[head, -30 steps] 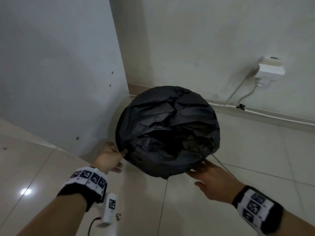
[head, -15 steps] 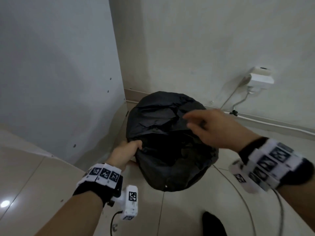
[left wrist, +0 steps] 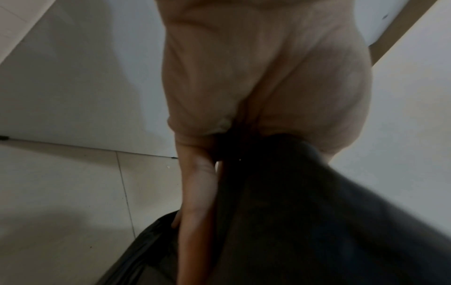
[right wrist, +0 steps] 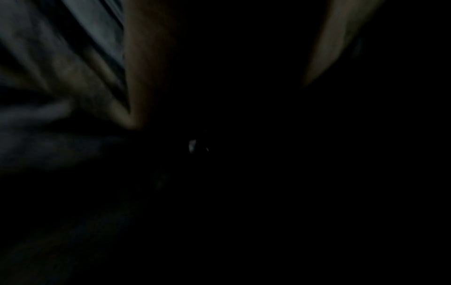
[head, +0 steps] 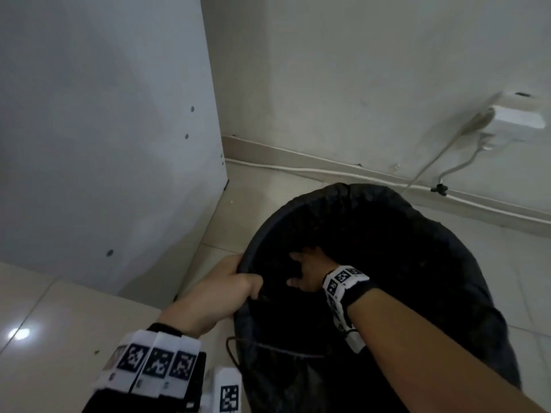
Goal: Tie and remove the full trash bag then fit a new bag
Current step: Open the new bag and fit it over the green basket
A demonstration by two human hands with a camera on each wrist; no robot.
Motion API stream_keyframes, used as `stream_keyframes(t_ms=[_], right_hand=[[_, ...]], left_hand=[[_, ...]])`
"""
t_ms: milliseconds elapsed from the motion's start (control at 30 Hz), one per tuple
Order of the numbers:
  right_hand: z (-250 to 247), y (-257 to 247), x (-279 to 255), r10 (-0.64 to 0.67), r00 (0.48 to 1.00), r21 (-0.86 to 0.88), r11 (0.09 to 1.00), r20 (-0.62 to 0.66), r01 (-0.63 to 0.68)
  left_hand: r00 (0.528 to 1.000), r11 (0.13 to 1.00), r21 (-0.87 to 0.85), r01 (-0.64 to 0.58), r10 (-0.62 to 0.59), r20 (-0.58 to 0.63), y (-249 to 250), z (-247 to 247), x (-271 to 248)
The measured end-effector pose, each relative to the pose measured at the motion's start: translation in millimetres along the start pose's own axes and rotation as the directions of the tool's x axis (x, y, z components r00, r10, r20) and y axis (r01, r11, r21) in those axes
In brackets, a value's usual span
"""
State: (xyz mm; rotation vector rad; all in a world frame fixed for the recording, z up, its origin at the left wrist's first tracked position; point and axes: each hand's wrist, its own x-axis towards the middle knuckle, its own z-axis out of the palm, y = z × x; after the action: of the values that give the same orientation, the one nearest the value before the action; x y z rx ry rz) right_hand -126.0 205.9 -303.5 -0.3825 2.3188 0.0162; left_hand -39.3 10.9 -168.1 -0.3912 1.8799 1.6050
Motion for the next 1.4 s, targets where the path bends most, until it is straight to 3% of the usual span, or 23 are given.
stream_keyframes(t_ms=[133, 267, 300, 367, 400, 433, 567, 733, 800, 867, 933, 1067, 1167, 1200, 1300, 1400], right_hand=[[23, -1, -3, -0.006, 1.000, -0.071, 0.997, 0.010, 0.006], [-8, -13, -27, -0.060, 0.948, -0.184, 0.983, -0.313, 0.002], [-10, -12, -27, -0.056, 0.959, -0.161, 0.987, -0.278, 0.011], [4, -4, -26, -0.037, 0.999, -0.091, 0.995, 0.004, 0.037], [18, 1, -24, -0.012, 0.987, -0.054, 0.998, 0.158, 0.021], [34, 5, -21, 0.008, 0.972, -0.056, 0.998, 0.233, 0.005], [55, 2, -14, -0.003, 0.987, -0.126, 0.992, 0.160, 0.023], [1, -8, -42, 0.053, 0.910, -0.089, 0.996, 0.410, -0.018], [-9, -5, -53, 0.044, 0.947, -0.112, 0.994, 0.319, -0.008], [-13, -3, -60, 0.020, 0.997, -0.059, 0.998, 0.072, -0.016], [-16, 0, -53, -0.026, 0.994, 0.033, 0.999, -0.108, 0.029], [-4, 5, -44, 0.018, 1.000, 0.028, 0.999, -0.017, -0.018], [-9, 2, -62, 0.044, 0.972, -0.015, 0.999, -0.231, -0.049], [-9, 2, -69, 0.082, 0.970, -0.043, 0.995, -0.227, -0.094], [8, 10, -75, 0.177, 0.982, -0.086, 0.982, 0.071, -0.171], [30, 17, -69, 0.196, 0.971, -0.108, 0.977, 0.135, -0.182]], left_hand=[[0.997, 1.000, 0.014, -0.005, 0.006, -0.072, 0, 2, 7], [0.997, 0.998, 0.062, -0.024, 0.028, -0.073, 5, 10, 12], [0.997, 0.998, 0.062, -0.032, 0.036, -0.070, 5, 10, 13], [0.997, 0.996, 0.071, -0.054, 0.058, -0.044, 4, 11, 14], [0.997, 0.994, 0.085, -0.069, 0.072, -0.024, 3, 12, 13], [0.996, 0.992, 0.096, -0.085, 0.086, -0.012, 2, 13, 13], [0.993, 0.986, 0.124, -0.114, 0.117, -0.020, 0, 16, 13], [0.992, 0.983, 0.138, -0.124, 0.123, 0.015, -6, 14, 11], [0.990, 0.976, 0.162, -0.143, 0.144, 0.004, -5, 15, 8], [0.987, 0.968, 0.196, -0.156, 0.159, 0.002, -3, 17, 5], [0.983, 0.957, 0.224, -0.183, 0.179, 0.037, 0, 20, 1], [0.967, 0.929, 0.267, -0.255, 0.251, 0.049, 3, 21, -3], [0.946, 0.890, 0.330, -0.316, 0.323, 0.034, 7, 22, -7], [0.937, 0.869, 0.362, -0.339, 0.348, 0.043, 8, 24, -8], [0.922, 0.817, 0.438, -0.374, 0.380, 0.079, 11, 30, -13], [0.926, 0.820, 0.439, -0.367, 0.366, 0.091, 13, 34, -16]])
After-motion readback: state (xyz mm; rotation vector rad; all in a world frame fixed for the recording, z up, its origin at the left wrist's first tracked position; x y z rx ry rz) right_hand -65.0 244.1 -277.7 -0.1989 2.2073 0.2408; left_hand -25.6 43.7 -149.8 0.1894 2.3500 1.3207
